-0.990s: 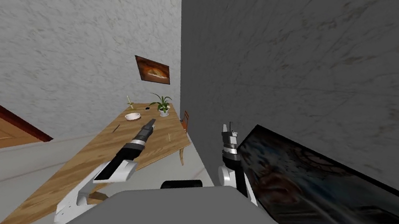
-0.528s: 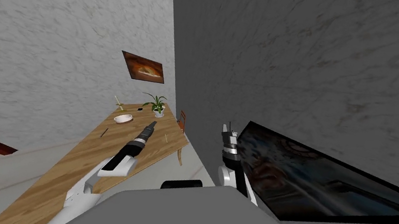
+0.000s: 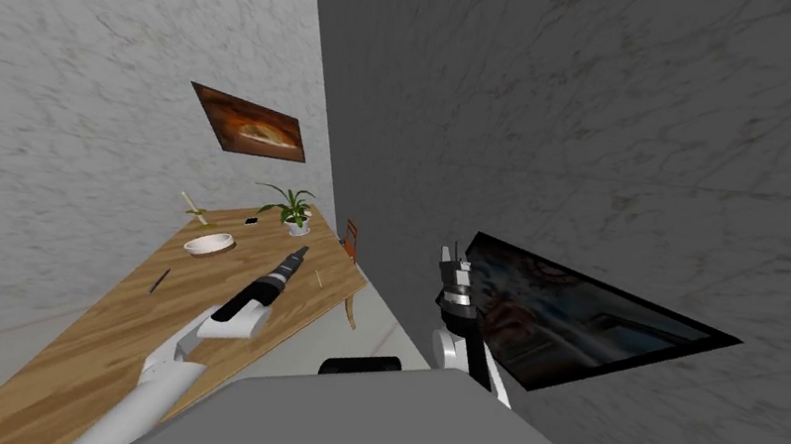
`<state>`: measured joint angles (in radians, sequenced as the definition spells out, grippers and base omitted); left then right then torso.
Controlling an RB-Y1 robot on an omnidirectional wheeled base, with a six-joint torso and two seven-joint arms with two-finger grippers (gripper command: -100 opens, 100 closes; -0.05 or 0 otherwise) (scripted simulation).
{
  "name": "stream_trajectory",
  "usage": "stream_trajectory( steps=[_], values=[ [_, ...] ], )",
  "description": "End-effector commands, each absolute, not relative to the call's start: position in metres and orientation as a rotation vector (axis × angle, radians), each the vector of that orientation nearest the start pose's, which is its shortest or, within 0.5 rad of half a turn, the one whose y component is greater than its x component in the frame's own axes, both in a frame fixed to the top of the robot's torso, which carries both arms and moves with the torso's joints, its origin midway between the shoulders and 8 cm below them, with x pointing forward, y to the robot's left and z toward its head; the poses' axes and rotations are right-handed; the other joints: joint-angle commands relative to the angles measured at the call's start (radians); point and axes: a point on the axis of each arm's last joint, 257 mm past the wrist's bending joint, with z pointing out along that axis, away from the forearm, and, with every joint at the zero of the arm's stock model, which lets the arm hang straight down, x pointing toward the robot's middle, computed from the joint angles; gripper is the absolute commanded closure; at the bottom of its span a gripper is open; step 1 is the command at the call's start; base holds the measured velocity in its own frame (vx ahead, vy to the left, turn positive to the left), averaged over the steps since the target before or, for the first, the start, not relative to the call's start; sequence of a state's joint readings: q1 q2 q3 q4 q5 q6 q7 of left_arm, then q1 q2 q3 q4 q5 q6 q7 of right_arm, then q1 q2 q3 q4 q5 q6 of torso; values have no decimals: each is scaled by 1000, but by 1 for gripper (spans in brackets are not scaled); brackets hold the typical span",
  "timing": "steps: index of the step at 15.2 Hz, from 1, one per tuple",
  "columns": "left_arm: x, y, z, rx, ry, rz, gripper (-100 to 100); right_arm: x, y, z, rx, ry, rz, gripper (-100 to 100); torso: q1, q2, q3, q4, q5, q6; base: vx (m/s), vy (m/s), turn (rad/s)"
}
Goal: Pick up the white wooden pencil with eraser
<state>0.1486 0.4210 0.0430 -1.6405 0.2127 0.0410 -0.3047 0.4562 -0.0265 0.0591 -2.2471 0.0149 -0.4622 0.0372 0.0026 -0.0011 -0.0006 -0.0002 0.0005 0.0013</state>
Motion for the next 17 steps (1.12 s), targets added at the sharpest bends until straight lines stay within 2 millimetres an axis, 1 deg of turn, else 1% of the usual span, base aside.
stream_trajectory(
  steps=[1,2,3,4,5,6,7,8,9,10,12,13,14,15,16,17],
  values=[
    [501,393,-263,-950,1516,-682,-100,363,-252,16,645,678,1326,0,0,0,0,0,0,0,-6,38,-256],
    [499,396,-269,-960,1524,-673,-100,363,-252,16,645,678,1326,0,0,0,0,0,0,-1,-4,36,-64],
    [499,396,-269,-960,1524,-673,-100,363,-252,16,646,678,1326,0,0,0,0,0,0,-2,-3,21,35],
    [505,407,-277,-975,1566,-633,-100,363,-252,16,646,678,1326,0,0,0,0,0,0,-2,-5,16,-183],
    [502,412,-288,-992,1578,-618,-100,363,-252,16,645,678,1326,0,-1,0,0,0,0,0,-8,24,-261],
    [501,412,-289,-994,1579,-616,-100,363,-252,16,645,678,1326,0,-1,0,0,0,0,-1,-6,22,-104],
    [506,424,-297,-1009,1619,-576,-100,363,-252,16,646,678,1326,0,-1,0,0,0,0,-1,-5,24,-254],
    [503,429,-306,-1026,1631,-561,-100,363,-252,16,645,678,1326,0,-1,0,0,0,0,0,-5,36,-251],
    [502,430,-308,-1030,1633,-558,-100,363,-252,16,645,678,1326,0,0,0,0,0,0,-1,-4,32,-56],
    [508,438,-310,-1037,1668,-525,-100,363,-252,16,646,678,1326,0,0,0,0,0,0,-2,-6,26,-156],
    [501,447,-326,-1067,1686,-499,-100,363,-252,16,645,678,1326,0,0,0,0,0,0,-1,-6,27,-164],
    [505,458,-330,-1077,1717,-465,-100,363,-252,16,646,678,1326,0,0,0,0,0,0,-1,-8,25,-233],
    [499,464,-342,-1102,1736,-444,-100,363,-252,16,645,678,1326,0,0,0,0,0,0,0,-4,34,-251],
    [498,465,-344,-1106,1738,-441,-100,363,-252,16,645,678,1326,0,0,0,0,0,0,-1,0,29,-84],
    [502,474,-345,-1114,1768,-411,-100,363,-252,16,646,678,1326,0,0,0,0,0,0,-2,-1,24,-192],
    [496,479,-354,-1135,1782,-394,-100,363,-252,16,645,678,1326,0,0,-1,0,0,0,-1,-4,29,-223]
  ],
)
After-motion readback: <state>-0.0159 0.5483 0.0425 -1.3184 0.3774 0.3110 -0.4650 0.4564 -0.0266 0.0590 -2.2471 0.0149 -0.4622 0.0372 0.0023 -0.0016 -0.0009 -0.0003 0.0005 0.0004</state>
